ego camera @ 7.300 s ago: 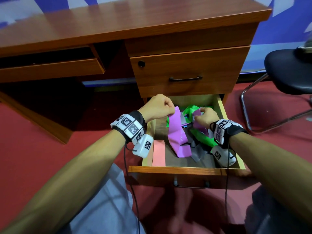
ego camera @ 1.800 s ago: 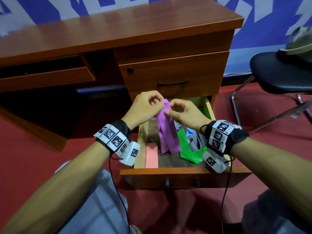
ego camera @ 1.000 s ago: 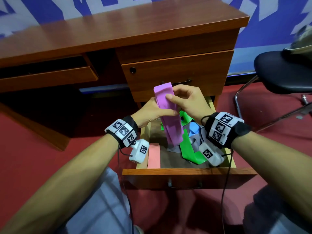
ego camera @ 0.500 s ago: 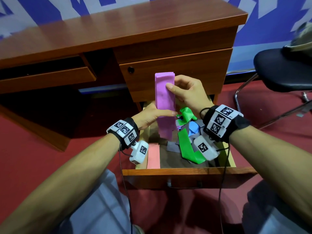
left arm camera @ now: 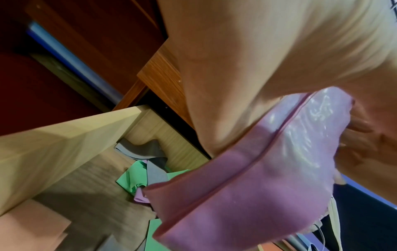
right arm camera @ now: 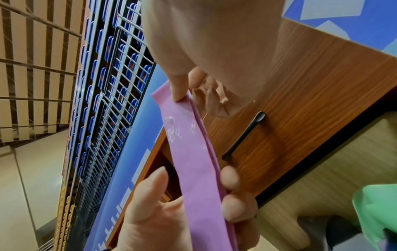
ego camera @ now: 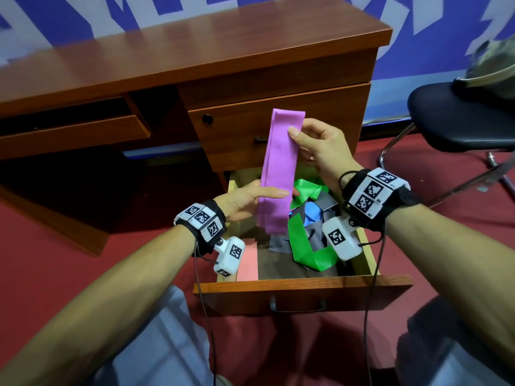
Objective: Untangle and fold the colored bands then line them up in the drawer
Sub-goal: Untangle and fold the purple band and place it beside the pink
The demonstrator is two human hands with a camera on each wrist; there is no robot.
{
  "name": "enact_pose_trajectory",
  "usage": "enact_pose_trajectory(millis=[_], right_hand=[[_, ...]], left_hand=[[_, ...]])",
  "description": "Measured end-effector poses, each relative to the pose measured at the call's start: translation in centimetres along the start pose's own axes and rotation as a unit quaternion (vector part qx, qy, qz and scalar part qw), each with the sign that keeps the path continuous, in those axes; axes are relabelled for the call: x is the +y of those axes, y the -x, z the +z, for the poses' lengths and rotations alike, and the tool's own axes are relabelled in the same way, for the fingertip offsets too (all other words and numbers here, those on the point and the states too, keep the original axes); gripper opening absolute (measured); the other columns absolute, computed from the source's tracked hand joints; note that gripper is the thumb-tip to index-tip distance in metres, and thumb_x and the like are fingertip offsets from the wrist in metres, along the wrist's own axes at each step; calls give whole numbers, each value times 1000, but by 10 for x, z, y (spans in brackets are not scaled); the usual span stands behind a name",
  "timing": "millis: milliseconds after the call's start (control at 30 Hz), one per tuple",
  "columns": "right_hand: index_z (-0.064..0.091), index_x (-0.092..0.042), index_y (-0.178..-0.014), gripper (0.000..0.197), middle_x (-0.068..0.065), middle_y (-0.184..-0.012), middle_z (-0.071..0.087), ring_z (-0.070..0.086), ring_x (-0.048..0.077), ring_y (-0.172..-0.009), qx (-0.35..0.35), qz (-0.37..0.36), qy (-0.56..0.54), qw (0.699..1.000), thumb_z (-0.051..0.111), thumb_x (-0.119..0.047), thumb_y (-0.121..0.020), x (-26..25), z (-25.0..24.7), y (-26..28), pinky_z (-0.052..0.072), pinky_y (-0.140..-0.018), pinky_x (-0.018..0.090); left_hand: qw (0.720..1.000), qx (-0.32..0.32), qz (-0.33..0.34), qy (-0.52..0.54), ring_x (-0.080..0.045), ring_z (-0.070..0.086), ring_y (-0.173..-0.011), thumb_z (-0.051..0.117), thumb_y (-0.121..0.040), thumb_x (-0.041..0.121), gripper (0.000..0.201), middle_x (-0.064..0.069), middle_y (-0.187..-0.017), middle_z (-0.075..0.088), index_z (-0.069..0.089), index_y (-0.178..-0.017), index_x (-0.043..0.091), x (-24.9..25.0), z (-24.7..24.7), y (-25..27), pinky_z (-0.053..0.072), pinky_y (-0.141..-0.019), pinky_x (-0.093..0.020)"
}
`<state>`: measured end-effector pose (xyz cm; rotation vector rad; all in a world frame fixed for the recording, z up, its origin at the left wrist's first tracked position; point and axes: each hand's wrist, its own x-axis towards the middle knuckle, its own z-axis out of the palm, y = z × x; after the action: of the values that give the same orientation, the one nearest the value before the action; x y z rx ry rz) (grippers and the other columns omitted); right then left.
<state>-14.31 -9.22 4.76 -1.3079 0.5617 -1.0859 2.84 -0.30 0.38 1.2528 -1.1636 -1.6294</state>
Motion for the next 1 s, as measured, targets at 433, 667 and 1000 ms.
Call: enact_pose_trajectory(millis=[433,667,1000], right_hand=[[71,-10,-103,12,6,-80,56,37,11,-55,17,-1,-14,1000,69,-18,-93,-1,-8,-2,33,-48,19],[71,-12,-101,9,-1,-75,59,39,10,-54,42,-1,-9,999,69,-17,-94,1,-9,-6,35,-47,20],[70,-3,-110,19,-13,-69,65,50,1,-53,49,-33,38,998,68,-15,-94,-5,-13,-5,39,-51,22]], left_hand=[[999,-40,5,-31,-26,66,-92,64,-89,8,23,-16,-97,71,67,-108,-5,-23,12,-14,52,-96,-34],[998,-36,-43,-1,-20,64,-69,71,-87,12,7,-6,-81,64,67,-92,9,-40,15,-20,55,-78,-29],[985,-8,-93,-147,-32,68,-115,80,-87,11,35,-18,-120,72,68,-118,0,-44,10,-30,52,-105,-41]])
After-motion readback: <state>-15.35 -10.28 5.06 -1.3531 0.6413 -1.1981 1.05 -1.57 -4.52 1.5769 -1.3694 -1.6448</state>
